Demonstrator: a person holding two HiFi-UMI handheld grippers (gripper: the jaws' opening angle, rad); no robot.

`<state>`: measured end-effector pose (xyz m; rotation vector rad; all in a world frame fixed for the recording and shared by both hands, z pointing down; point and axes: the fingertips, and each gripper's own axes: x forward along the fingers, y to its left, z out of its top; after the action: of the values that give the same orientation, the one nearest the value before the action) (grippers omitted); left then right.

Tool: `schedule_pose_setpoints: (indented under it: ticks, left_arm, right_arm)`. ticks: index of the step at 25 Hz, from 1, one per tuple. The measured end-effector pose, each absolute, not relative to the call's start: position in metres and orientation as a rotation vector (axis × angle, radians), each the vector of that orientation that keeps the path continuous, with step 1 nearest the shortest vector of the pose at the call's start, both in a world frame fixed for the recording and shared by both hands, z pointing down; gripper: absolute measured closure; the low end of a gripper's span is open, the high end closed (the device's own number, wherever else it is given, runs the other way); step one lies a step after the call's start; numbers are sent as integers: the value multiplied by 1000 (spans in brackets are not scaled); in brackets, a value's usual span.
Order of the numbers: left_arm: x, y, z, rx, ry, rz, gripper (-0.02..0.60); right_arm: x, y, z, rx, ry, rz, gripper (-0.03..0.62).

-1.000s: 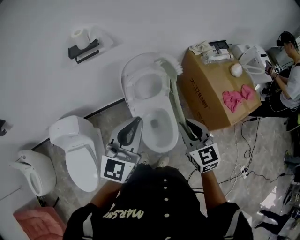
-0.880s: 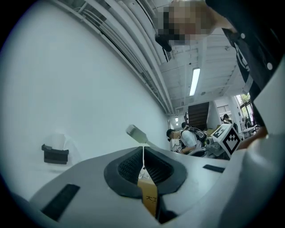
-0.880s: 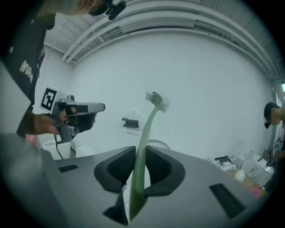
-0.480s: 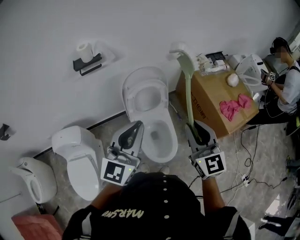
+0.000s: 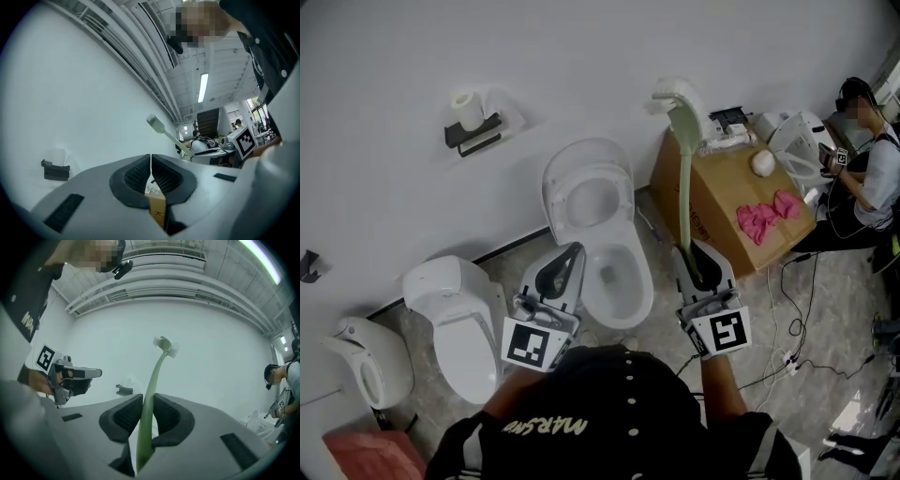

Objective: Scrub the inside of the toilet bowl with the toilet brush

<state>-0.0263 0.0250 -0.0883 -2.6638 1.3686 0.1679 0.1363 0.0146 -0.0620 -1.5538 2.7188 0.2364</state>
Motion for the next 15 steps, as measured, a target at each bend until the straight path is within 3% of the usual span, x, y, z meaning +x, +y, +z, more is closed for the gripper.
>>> schedule_pose_setpoints:
  ticks: [15]
  left_arm:
    - [-21, 23, -75, -2686, 1373, 137, 549]
  right_arm:
    - [134, 14, -74, -1550, 2681, 254, 508]
